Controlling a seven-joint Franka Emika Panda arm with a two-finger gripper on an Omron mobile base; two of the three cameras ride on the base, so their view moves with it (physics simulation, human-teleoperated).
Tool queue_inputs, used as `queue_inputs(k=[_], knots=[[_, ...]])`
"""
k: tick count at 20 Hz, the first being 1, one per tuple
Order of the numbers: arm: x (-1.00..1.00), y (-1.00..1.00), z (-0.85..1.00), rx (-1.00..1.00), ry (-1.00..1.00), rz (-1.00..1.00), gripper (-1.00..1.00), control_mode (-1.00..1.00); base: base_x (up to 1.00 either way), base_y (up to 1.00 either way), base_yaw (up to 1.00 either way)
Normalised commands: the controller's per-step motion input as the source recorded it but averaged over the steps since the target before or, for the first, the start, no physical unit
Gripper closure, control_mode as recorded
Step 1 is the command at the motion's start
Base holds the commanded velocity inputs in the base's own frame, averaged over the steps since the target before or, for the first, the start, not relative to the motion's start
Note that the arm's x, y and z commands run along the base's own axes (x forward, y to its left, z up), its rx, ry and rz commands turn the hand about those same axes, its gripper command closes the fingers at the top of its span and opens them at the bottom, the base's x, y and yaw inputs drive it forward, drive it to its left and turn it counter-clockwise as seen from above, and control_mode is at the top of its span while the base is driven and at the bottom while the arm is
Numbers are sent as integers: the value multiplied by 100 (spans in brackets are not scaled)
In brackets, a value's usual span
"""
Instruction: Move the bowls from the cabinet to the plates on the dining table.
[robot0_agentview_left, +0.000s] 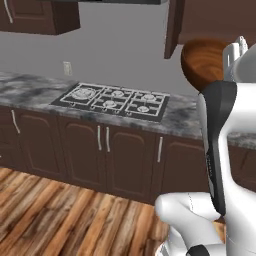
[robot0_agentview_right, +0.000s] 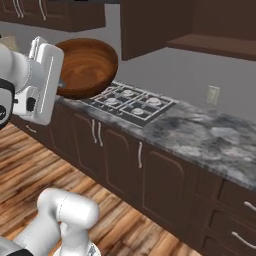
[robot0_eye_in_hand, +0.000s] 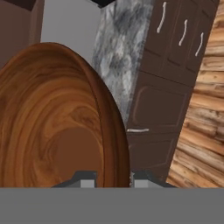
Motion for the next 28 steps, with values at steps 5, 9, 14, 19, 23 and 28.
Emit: queue_inputs(k=[5, 9, 14, 19, 23, 28], knots=[[0, 0, 0, 0, 0, 0, 100, 100, 0, 0, 25], [0, 0, 0, 0, 0, 0, 100, 100, 0, 0, 25], [0, 0, 0, 0, 0, 0, 100, 100, 0, 0, 25], [0, 0, 0, 0, 0, 0, 100, 100, 0, 0, 25], [0, 0, 0, 0, 0, 0, 100, 100, 0, 0, 25], [0, 0, 0, 0, 0, 0, 100, 100, 0, 0, 25]])
